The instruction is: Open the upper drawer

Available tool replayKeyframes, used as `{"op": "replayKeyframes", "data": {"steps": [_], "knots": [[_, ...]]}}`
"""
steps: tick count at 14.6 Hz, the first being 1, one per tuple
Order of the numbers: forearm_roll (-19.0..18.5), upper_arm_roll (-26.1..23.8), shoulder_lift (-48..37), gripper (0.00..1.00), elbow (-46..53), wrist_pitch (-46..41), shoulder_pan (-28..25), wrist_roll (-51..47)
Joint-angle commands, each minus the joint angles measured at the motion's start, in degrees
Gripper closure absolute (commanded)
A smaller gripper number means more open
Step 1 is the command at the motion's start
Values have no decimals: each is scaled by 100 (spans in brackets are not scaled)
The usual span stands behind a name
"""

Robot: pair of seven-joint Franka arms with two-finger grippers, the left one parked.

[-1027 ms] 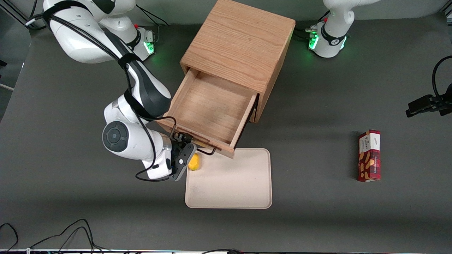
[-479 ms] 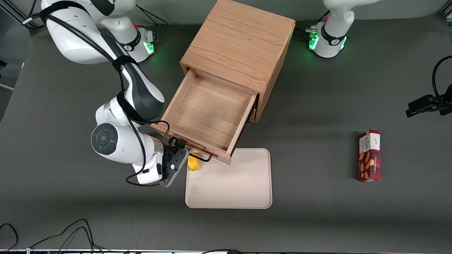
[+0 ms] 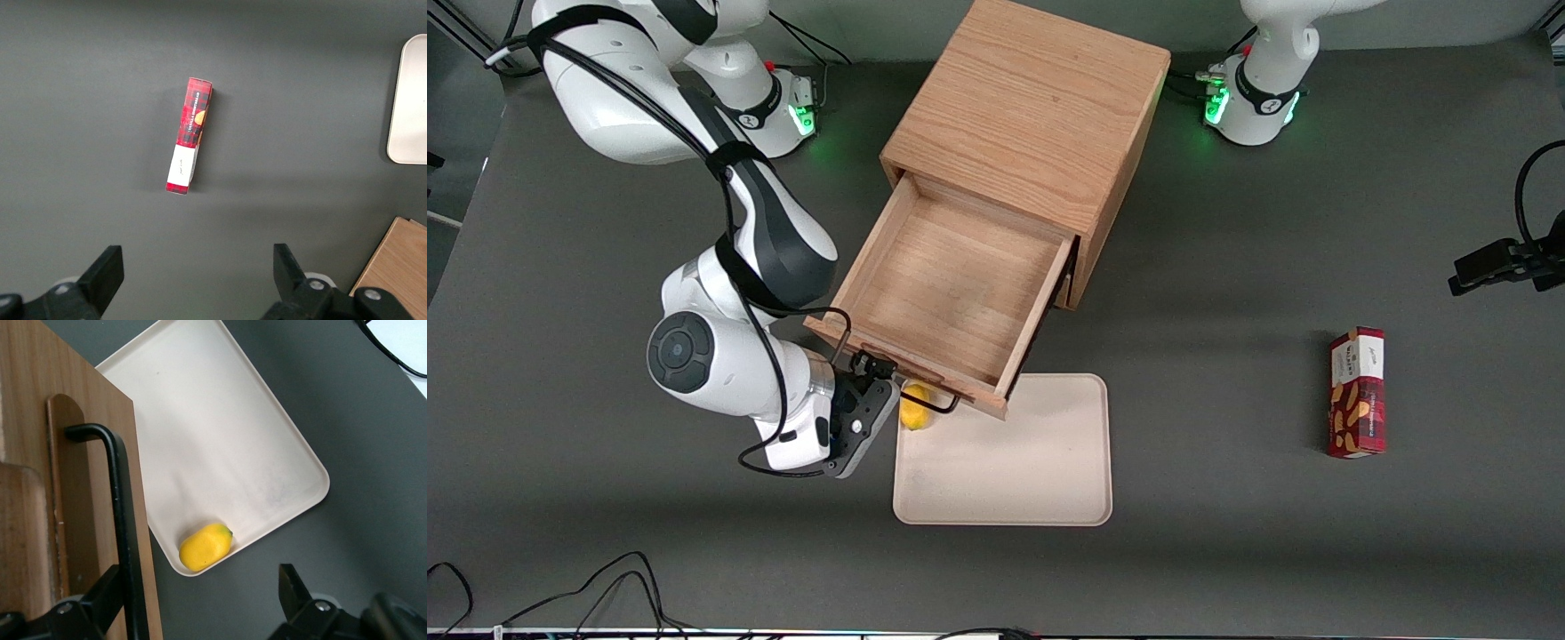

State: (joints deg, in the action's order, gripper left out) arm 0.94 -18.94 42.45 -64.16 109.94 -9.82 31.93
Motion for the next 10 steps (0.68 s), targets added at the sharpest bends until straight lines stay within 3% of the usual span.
{"op": "replayKeyframes", "data": {"steps": [1, 10], "knots": [[-111, 48, 238, 0, 501, 97, -20, -20], [-102, 163, -166, 0, 615, -349, 94, -99]]}}
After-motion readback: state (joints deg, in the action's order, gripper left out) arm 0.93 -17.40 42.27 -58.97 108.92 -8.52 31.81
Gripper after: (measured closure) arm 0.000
